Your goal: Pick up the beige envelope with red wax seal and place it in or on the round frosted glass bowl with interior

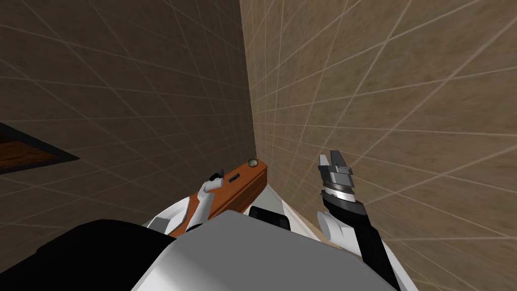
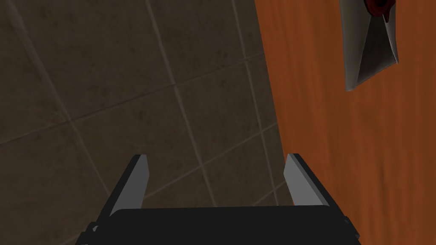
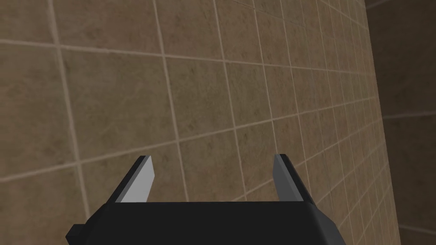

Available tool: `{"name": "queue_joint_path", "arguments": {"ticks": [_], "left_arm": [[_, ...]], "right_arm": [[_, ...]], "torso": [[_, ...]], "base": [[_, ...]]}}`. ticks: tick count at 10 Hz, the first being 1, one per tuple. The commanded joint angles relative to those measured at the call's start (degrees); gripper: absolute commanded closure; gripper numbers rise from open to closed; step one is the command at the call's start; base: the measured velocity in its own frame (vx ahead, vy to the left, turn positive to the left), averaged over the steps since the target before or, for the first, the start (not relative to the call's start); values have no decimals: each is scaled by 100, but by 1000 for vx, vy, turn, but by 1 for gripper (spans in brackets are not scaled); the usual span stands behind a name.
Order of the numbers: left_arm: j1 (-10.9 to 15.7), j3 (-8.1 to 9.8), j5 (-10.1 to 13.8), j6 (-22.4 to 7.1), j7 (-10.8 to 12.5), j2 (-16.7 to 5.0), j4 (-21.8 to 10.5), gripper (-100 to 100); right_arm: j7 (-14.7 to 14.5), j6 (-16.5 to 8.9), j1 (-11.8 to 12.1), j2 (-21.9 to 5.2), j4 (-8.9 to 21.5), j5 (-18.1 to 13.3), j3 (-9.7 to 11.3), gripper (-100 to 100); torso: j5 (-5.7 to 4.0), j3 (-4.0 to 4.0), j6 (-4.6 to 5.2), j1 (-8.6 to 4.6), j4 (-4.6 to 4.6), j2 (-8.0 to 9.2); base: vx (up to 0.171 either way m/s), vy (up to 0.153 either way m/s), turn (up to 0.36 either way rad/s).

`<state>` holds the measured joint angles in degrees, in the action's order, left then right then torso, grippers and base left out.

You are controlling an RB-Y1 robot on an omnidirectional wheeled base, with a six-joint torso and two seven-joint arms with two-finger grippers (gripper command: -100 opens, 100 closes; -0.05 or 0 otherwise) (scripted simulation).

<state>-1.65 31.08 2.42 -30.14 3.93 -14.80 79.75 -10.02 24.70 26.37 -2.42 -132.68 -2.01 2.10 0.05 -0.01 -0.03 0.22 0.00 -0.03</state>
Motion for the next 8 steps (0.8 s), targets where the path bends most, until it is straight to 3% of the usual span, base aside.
{"name": "queue_joint_path", "arguments": {"ticks": [1,2,3,4,5,8], "left_arm": [[62,74,54,-239,51,-68,-286,-100],[62,74,54,-239,51,-68,-297,-100],[216,221,107,-443,146,-171,-632,-100],[216,221,107,-519,146,-171,-683,-100],[366,364,162,-714,243,-280,-922,-100],[511,502,218,-1055,342,-394,-1387,-100]], "right_arm": [[0,0,0,0,0,0,0,0],[0,0,1,0,0,0,0,0],[0,0,1,0,0,0,-1,0],[0,0,0,0,0,0,0,0],[0,0,1,0,0,0,-1,0],[0,0,1,0,0,0,0,0]], "torso": [[0,0,0,0,0,0],[1,-2,-4,0,-1,-3],[-1,-3,-7,-6,-1,-5],[-1,-3,1,-7,-1,-5],[0,-3,-6,-4,-1,-4],[-1,-4,-2,-2,-1,-7]], "base": [[-19,33,-130],[-6,14,12],[-13,15,-240],[-14,26,-116],[-17,29,-203],[-8,29,-122]]}}
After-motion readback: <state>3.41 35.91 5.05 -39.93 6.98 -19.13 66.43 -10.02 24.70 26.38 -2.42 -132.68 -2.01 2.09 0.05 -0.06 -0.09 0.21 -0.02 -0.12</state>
